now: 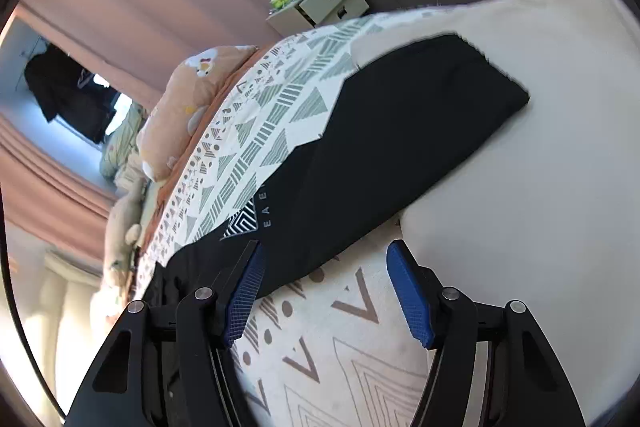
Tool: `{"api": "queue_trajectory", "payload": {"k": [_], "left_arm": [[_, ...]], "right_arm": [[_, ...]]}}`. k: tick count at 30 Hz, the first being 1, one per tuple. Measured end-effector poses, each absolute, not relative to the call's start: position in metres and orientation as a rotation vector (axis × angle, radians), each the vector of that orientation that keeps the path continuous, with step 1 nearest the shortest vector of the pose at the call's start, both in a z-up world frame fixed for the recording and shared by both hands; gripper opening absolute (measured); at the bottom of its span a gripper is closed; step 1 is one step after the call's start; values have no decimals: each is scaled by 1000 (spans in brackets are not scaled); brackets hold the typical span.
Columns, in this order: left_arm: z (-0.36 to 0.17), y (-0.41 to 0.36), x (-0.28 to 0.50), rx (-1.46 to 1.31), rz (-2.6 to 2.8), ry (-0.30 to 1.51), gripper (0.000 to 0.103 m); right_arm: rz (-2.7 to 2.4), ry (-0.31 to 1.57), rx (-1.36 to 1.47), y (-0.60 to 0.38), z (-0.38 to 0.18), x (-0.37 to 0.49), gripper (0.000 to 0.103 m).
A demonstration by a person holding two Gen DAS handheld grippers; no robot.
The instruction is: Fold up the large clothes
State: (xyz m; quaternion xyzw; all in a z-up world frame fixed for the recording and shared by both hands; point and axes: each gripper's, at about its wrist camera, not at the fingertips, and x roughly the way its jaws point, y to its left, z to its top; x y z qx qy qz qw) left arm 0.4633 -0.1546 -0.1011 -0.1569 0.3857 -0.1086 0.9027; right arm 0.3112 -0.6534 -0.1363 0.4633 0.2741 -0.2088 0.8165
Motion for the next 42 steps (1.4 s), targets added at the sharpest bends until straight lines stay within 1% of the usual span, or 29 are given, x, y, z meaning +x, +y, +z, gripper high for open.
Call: {"api": "queue_trajectory", "payload": {"k": [3, 5, 7, 9, 11, 12, 13, 14, 15, 18, 20, 23, 25, 30, 37, 42], "left_arm": [[-105, -150, 467, -340, -218, 812, 102], [-108, -146, 468, -342, -207, 816, 102], [-110, -141, 468, -344, -200, 820, 102], [-111, -137, 470, -349, -191, 826, 102], [-112, -133, 472, -363, -187, 830, 102], [-113, -130, 472, -369, -185, 830, 102], [-113, -128, 472, -375, -183, 830, 102], [-112, -126, 472, -379, -181, 829, 102], [-111, -123, 472, -385, -178, 823, 102], [-107, -113, 471, -411, -172, 806, 102], [-105, -107, 470, -432, -175, 798, 102], [-102, -96, 469, -455, -169, 787, 102], [-100, -89, 468, -464, -165, 778, 102], [-93, -62, 462, -538, -165, 748, 102], [-89, -26, 456, -573, -111, 739, 102], [-92, 9, 450, -645, -88, 729, 102]], "right_arm": [[-457, 603, 983, -657, -149, 319, 65], [-468, 603, 992, -660, -157, 323, 59], [-492, 590, 1000, -665, -161, 326, 51], [-504, 574, 1020, -671, -164, 330, 48], [-525, 580, 1037, -678, -170, 336, 34], [-552, 597, 1043, -681, -172, 339, 17], [-568, 606, 1044, -682, -173, 340, 10], [-567, 601, 1049, -683, -172, 340, 9], [-556, 589, 1044, -683, -168, 340, 5], [-531, 539, 921, -670, -133, 344, 4], [-508, 501, 840, -656, -99, 348, 4], [-461, 468, 772, -638, -58, 357, 4], [-415, 442, 720, -618, -24, 368, 4], [-313, 404, 602, -563, 39, 393, 4], [-192, 385, 492, -479, 96, 425, 4], [-137, 402, 442, -424, 111, 451, 4]]}}
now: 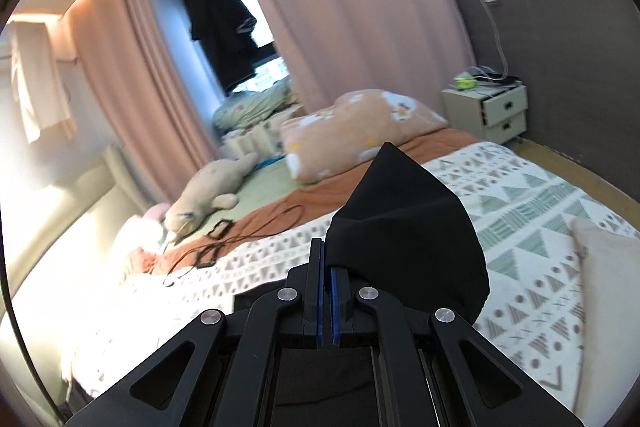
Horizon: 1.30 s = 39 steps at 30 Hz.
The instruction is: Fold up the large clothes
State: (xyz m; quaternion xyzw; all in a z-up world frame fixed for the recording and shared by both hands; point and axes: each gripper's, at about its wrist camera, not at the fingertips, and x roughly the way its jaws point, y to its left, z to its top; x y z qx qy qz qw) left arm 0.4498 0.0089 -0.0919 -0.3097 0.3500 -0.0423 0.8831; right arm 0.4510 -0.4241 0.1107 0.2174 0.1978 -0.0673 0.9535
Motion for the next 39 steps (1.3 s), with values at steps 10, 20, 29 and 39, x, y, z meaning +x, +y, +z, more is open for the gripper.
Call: {"api": "queue_trajectory", "payload": {"k": [10, 20, 29, 39], "left_arm": [[-94, 44, 445, -715, -49, 725, 102], [-87, 44, 445, -731, -54, 692, 102], [-90, 46, 446, -714, -46, 702, 102], [-100, 50, 445, -738, -16, 716, 102]], "right_arm": [[-44, 490, 402, -342, 67, 505, 4], [68, 714, 470, -255, -42, 552, 9], [94, 902, 896, -225, -153, 540, 69], [-6, 787, 956, -291, -151, 502, 69]]}}
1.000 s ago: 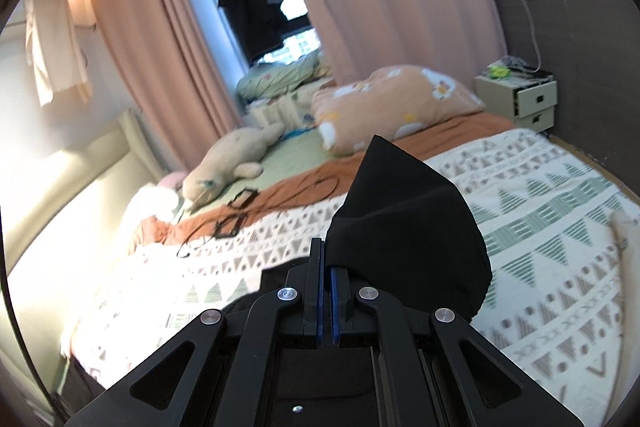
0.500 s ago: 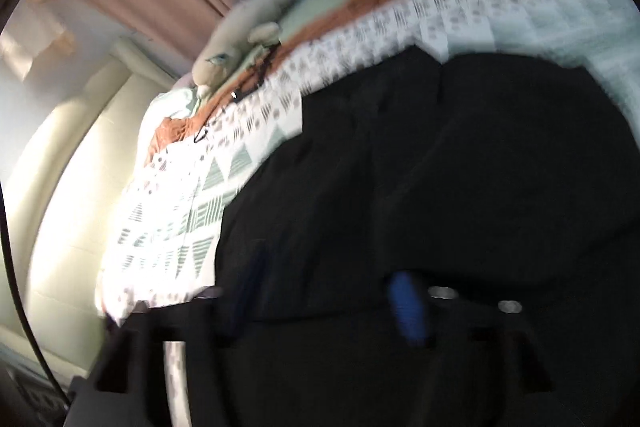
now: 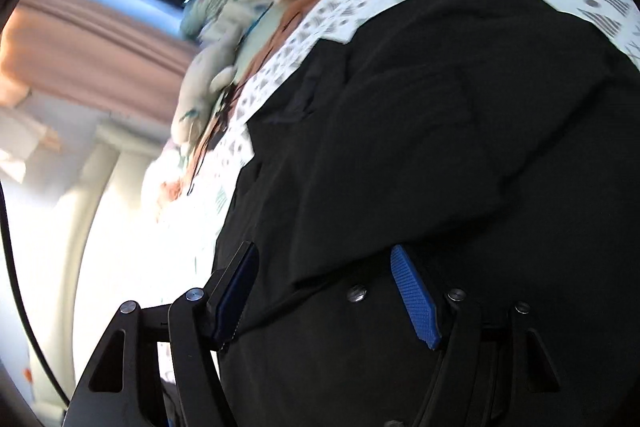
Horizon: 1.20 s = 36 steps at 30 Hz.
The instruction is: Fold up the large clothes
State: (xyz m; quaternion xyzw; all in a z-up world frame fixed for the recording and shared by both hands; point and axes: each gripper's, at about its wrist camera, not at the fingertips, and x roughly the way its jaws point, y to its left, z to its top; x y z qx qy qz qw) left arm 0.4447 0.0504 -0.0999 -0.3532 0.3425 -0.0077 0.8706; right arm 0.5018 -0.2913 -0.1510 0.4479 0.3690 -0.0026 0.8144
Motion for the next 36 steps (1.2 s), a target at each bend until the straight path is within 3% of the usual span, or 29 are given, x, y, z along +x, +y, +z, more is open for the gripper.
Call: {"api": "queue_trajectory", "payload": {"k": [6, 8, 9, 10, 11, 17, 25, 27, 29, 30, 31, 36], "left_arm": [[-101, 45, 448, -704, -5, 726, 102], [-103, 45, 449, -703, 2, 725, 102], [-103, 46, 449, -698, 7, 724, 102], [-104, 47, 450, -691, 17, 724, 102], [-105, 48, 449, -684, 29, 724, 102], [-109, 69, 442, -765, 45, 709, 102], [-113, 87, 437, -793, 46, 716, 102], [-114, 90, 438, -798, 42, 718, 102], [-114, 93, 439, -807, 39, 717, 102], [-114, 94, 439, -810, 38, 717, 102], [-114, 95, 439, -815, 36, 716, 102], [-115, 98, 438, -822, 37, 718, 102]], "right_arm": [[-41, 797, 943, -291, -164, 510, 69], [-94, 794, 912, -294, -164, 511, 61], [-117, 785, 901, -298, -164, 508, 44], [-134, 775, 887, -301, -162, 506, 18], [-139, 762, 867, -301, -159, 506, 8], [-87, 640, 670, -272, -113, 516, 7], [94, 627, 498, -189, -85, 529, 7], [158, 673, 446, -165, -90, 541, 7], [203, 741, 387, -141, -97, 553, 24], [236, 773, 380, -132, -103, 557, 49], [278, 805, 391, -124, -110, 562, 68], [300, 849, 418, -124, -119, 558, 70]]}}
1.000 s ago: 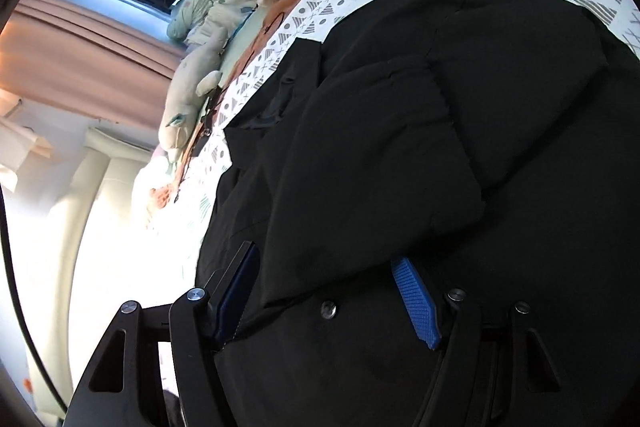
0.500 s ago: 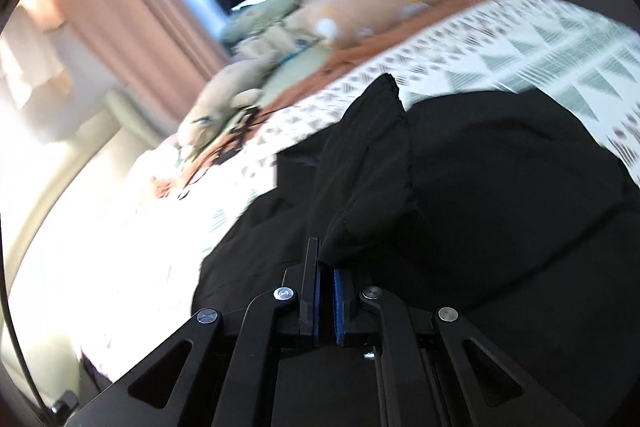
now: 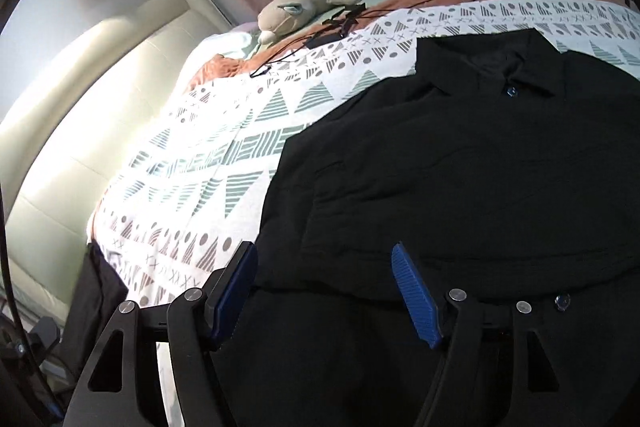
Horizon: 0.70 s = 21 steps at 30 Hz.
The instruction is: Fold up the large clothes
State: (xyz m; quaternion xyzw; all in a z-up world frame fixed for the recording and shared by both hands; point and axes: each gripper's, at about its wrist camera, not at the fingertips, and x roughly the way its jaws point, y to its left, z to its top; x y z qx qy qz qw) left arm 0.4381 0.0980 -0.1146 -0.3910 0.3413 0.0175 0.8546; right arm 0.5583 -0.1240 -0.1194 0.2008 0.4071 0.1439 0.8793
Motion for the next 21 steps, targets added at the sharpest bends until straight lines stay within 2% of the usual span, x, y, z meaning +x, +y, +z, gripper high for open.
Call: {"api": "queue_trajectory", "payload": {"k": [9, 21], "left_arm": [[-119, 92, 441, -794, 58, 736, 102], [-108, 44, 411, -603, 85, 655, 102]], "right_arm": [[141, 735, 606, -211, -103, 518, 70], [97, 749, 649, -248, -106, 476, 70]]}}
